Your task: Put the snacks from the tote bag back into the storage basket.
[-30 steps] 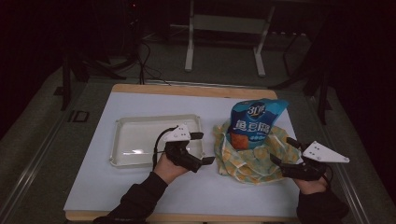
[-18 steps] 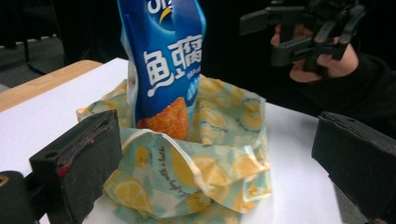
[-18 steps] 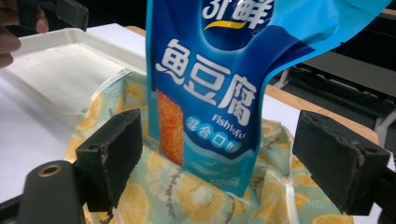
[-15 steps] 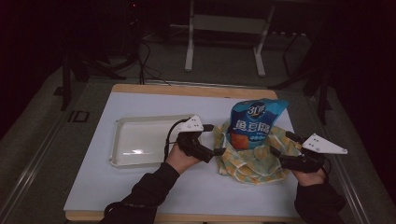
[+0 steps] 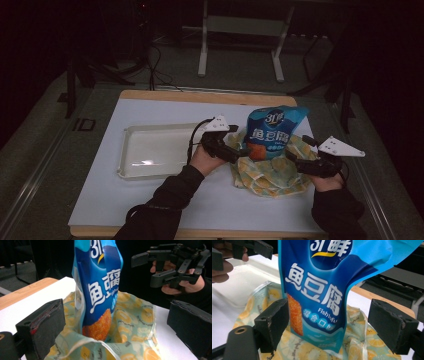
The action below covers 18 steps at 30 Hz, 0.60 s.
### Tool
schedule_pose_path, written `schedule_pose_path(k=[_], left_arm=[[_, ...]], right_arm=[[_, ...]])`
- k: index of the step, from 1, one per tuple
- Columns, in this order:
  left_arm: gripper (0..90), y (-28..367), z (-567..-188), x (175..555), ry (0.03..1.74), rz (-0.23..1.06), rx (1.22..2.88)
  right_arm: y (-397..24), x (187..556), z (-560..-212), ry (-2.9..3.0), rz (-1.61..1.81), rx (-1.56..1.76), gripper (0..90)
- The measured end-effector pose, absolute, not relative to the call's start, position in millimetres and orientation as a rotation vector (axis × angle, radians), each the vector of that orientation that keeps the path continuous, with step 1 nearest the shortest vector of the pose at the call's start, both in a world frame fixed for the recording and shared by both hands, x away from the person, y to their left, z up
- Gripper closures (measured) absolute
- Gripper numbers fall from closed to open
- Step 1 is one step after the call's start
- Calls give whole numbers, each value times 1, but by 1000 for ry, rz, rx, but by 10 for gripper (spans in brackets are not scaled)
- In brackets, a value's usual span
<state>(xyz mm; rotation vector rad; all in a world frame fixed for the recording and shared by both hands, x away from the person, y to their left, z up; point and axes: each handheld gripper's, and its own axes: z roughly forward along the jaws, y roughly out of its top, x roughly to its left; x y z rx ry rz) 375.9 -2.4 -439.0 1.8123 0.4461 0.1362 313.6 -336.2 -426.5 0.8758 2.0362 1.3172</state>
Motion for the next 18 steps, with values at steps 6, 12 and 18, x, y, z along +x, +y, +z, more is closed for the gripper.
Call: schedule_pose_path(k=[6,12,18], left_arm=[[23,-12,-441,388,477,144,1814],[23,-23,-443,395,483,155,1843],[47,-26,-445,398,500,157,1830]], right_arm=[[-334,324,-425,2038,1327,888,171],[-331,334,-426,2032,1330,907,170],[-326,343,-427,2030,1319,938,170]])
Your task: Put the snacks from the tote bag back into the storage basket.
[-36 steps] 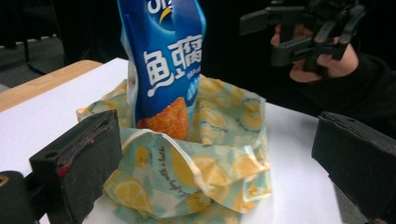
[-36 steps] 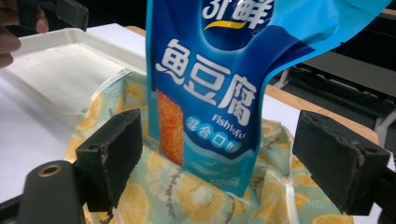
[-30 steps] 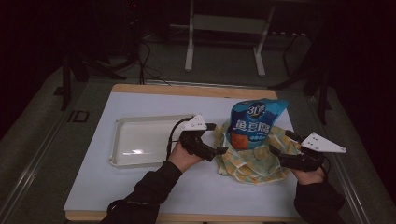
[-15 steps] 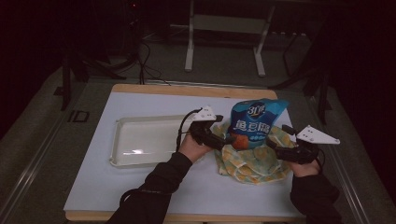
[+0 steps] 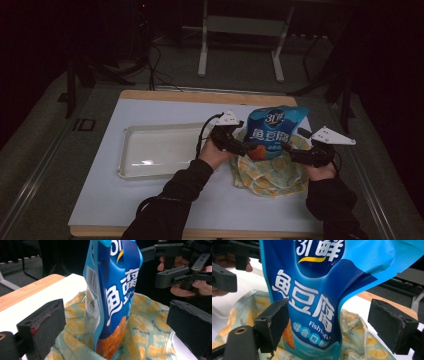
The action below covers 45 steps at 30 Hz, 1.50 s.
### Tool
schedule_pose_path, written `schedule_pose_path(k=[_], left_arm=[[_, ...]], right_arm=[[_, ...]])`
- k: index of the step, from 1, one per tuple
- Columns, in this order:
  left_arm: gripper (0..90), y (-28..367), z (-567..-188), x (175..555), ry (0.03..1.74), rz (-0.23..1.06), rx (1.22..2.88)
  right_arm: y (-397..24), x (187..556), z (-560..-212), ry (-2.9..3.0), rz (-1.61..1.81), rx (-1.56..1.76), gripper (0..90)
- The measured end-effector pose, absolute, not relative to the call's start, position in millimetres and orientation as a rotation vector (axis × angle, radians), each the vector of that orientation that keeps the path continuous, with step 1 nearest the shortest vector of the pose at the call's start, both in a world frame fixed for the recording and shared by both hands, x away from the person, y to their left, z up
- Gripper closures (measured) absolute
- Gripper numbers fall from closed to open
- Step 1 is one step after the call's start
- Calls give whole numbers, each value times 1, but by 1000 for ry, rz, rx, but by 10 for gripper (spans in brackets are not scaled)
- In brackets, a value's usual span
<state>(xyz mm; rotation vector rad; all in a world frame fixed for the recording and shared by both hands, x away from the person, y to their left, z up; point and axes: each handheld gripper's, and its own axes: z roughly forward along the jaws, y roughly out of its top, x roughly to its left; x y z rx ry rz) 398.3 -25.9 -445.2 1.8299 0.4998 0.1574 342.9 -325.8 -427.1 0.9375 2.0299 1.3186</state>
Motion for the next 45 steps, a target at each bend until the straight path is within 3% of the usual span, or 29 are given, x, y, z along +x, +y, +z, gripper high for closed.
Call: schedule_pose_path(k=[7,10,12,19,27,45], left_arm=[[165,-31,-447,406,542,186,1841],[271,-33,-447,407,523,187,1848],[397,-35,-447,406,504,202,1864],[497,-38,-448,408,525,210,1870],[676,-42,-449,409,509,210,1894],[837,-46,-445,408,532,238,1913]], right_arm=[[-319,354,-431,2033,1314,986,228],[-317,356,-430,2040,1312,979,267],[-317,357,-430,2045,1307,974,326],[-321,360,-431,2054,1284,964,510],[-323,365,-433,2066,1289,983,604],[-312,367,-436,2110,1312,969,866]])
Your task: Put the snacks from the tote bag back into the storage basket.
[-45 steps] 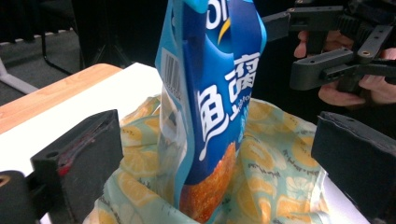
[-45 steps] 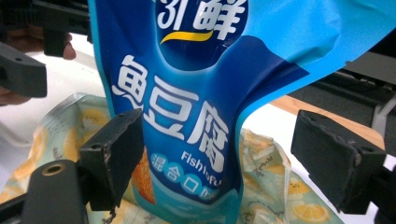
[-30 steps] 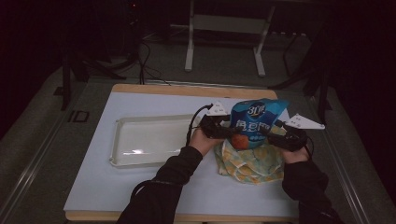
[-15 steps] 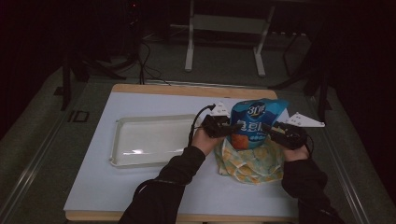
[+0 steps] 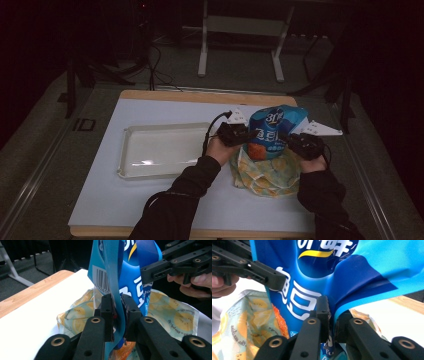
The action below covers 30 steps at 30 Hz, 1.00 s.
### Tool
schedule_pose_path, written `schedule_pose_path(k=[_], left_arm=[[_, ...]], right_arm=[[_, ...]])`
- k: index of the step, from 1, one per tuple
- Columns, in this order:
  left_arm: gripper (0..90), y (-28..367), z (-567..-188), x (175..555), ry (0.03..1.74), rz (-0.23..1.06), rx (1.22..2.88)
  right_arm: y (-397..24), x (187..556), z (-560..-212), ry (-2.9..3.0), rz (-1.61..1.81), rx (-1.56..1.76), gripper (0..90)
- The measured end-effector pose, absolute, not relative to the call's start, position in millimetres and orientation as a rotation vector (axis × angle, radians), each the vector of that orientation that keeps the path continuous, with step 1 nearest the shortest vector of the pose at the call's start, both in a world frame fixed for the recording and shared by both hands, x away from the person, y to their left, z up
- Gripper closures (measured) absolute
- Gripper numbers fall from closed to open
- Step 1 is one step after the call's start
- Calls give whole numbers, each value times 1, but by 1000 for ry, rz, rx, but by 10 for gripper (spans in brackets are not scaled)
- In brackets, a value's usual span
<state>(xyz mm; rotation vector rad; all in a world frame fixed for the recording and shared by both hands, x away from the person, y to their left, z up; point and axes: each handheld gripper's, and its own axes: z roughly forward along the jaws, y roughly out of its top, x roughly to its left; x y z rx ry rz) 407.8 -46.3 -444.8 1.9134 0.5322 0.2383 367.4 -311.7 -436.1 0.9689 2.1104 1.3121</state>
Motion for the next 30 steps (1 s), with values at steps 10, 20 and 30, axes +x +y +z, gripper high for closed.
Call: schedule_pose_path(k=[10,20,30], left_arm=[[877,-53,-439,407,552,277,1952],[885,-58,-423,405,550,293,1952],[885,-60,-404,401,539,309,1929]], right_arm=[[-311,366,-434,2116,1293,966,885],[-314,363,-422,2095,1290,955,887],[-317,357,-403,2067,1298,932,887]])
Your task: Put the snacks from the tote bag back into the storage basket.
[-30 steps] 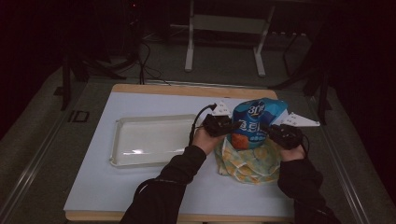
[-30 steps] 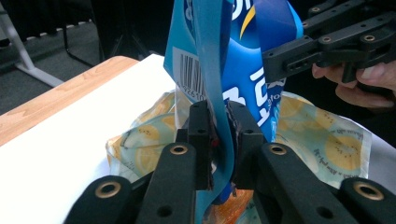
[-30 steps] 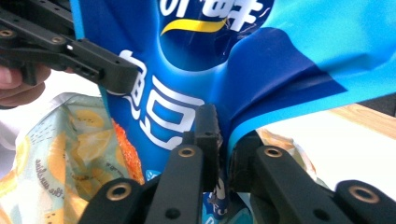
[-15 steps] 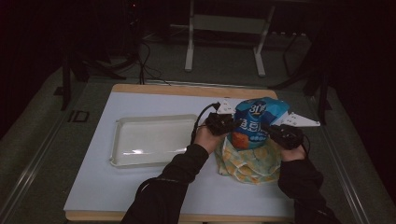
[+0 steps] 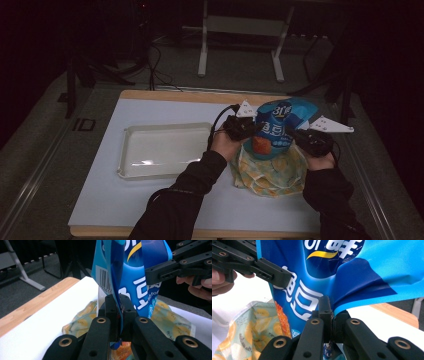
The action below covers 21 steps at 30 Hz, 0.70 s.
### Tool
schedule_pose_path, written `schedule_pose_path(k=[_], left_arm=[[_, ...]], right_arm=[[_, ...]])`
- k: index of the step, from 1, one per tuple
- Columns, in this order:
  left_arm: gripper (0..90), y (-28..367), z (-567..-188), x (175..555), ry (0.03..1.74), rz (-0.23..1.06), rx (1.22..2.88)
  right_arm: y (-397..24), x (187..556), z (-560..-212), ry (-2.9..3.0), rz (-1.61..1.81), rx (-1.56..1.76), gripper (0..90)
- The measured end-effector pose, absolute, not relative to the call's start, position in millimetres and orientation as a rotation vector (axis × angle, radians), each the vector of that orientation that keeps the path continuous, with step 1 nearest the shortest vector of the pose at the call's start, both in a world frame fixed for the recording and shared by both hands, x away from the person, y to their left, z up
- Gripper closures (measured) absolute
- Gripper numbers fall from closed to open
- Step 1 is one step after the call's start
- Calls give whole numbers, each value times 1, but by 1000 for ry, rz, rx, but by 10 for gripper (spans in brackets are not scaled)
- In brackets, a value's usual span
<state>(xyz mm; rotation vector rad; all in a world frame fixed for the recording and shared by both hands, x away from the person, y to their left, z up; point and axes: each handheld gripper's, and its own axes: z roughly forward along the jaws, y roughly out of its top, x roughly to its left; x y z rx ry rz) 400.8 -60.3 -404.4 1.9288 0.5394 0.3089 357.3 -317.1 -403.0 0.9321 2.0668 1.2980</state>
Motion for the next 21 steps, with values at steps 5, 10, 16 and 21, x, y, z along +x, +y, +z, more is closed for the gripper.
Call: schedule_pose_path(k=[5,10,16,21], left_arm=[[886,-60,-393,400,530,313,1926],[885,-60,-382,399,522,320,1928],[886,-59,-370,398,512,333,1922],[886,-58,-363,397,506,344,1919]], right_arm=[[-317,355,-393,2056,1297,922,887],[-317,353,-383,2042,1300,913,887],[-316,351,-371,2029,1298,896,887],[-315,350,-363,2018,1302,894,888]])
